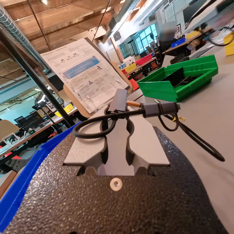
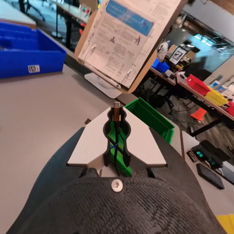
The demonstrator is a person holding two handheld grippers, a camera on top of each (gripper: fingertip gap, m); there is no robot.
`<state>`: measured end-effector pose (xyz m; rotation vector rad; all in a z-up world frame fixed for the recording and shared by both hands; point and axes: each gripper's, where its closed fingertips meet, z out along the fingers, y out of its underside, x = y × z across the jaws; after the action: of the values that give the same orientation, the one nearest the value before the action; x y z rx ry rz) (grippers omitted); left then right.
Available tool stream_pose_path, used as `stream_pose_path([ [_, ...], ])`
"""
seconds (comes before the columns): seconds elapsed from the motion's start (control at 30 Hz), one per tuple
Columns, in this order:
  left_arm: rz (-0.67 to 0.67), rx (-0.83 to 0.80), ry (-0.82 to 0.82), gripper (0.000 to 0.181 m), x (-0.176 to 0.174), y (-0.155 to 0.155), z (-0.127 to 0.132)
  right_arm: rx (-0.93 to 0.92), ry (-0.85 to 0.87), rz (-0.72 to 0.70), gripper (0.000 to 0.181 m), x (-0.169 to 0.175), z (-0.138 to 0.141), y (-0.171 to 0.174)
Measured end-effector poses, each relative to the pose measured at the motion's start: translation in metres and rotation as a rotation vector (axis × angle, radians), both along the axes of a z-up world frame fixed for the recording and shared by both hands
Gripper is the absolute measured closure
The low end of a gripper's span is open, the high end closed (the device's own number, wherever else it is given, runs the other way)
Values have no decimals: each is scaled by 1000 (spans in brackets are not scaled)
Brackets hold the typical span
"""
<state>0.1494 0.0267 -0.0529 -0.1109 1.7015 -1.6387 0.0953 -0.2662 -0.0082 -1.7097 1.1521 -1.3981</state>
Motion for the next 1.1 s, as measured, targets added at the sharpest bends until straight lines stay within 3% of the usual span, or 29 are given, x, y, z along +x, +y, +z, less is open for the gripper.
stream_pose_path([
  [0.13, -25, 18, 5, 158, -3, -7, -5, -169, 135, -28, 170, 45, -39, -44],
  [0.27, -33, 28, 23, 158, 0, -8, -11, -170, 226, -14, 170, 78, -79, -55],
  [0.37, -29, 34, 40, 158, 5, -7, -16, -164, 329, -24, 142, 81, -104, -57],
  [0.47, -31, 36, 50, 158, 8, -4, -17, -90, 328, -22, 134, 73, -97, -54],
  [0.57, -39, 22, 73, 158, 10, -3, -16, 33, 251, -23, 126, 60, -74, -41],
  [0.63, -47, 11, 85, 158, 10, -3, -17, 171, 216, 58, 123, 49, -64, -5],
  [0.73, -66, -8, 98, 158, 8, -7, -18, 342, 106, 280, 118, 26, -45, 89],
  [0.8, -98, -25, 86, 158, 2, -11, -17, 424, 6, 406, 128, 9, -34, 152],
  [0.87, -138, -34, 68, 158, -7, -17, -17, 488, -48, 448, 138, 1, -32, 193],
  [0.97, -155, -23, 46, 158, -16, -23, -17, 524, -40, 482, 144, -2, -43, 230],
  [1.1, -160, 14, -15, 158, -27, -31, -17, 372, -53, 436, 144, 4, -60, 239],
])
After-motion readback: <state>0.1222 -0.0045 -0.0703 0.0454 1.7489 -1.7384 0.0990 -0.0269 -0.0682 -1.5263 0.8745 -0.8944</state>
